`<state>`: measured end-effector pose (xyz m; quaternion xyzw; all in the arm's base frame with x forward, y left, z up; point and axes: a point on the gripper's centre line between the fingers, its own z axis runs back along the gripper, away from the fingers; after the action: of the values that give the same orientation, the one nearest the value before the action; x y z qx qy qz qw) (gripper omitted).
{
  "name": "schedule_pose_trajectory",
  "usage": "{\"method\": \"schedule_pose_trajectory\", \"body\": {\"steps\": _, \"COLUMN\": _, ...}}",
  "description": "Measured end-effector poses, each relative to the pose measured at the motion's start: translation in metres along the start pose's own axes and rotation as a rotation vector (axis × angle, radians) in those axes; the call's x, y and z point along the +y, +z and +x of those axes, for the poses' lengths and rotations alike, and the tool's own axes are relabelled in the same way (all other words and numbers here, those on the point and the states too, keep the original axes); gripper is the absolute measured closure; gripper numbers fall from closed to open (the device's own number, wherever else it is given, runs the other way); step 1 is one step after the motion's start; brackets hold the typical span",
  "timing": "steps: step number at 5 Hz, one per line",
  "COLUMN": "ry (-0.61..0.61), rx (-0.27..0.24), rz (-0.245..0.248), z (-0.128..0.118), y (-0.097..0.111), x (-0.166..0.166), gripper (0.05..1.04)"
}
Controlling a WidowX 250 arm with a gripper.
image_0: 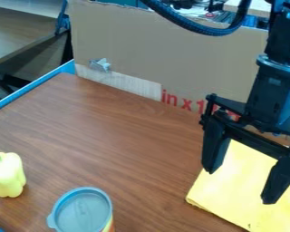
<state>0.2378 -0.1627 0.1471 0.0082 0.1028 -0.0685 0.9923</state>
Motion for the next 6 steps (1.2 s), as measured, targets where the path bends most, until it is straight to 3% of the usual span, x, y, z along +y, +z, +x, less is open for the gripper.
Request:
{"method": "schedule_pose_trajectory", "body": {"steps": 1, "ry": 0.003, "rx": 0.029, "rz": 0.013, "z": 0.002, "y": -0.009, "x": 0.0, "gripper": 0.083}}
{"method": "schedule_pose_trajectory", "body": {"steps": 2, "ry": -0.02, "rx": 0.004, "rz": 0.029, "z": 0.016, "y": 0.002, "x": -0.001, "gripper": 0.083}}
{"method": "schedule_pose_trajectory", "body": {"steps": 3, "ry": -0.022, "rx": -0.033, "rz": -0.004, "z": 0.04, "y": 0.017, "x": 0.011, "gripper": 0.083}}
{"method": "schedule_pose_trajectory", "body": {"steps": 4, "ry": -0.042, "rx": -0.097, "rz": -0.009, "z": 0.063, "y": 0.012, "x": 0.014, "gripper": 0.083}}
{"method": "schedule_pose_trajectory", "body": {"steps": 6, "ry": -0.075, "rx": -0.172, "rz": -0.017, "z": 0.102, "y": -0.033, "x": 0.008, "gripper": 0.083}}
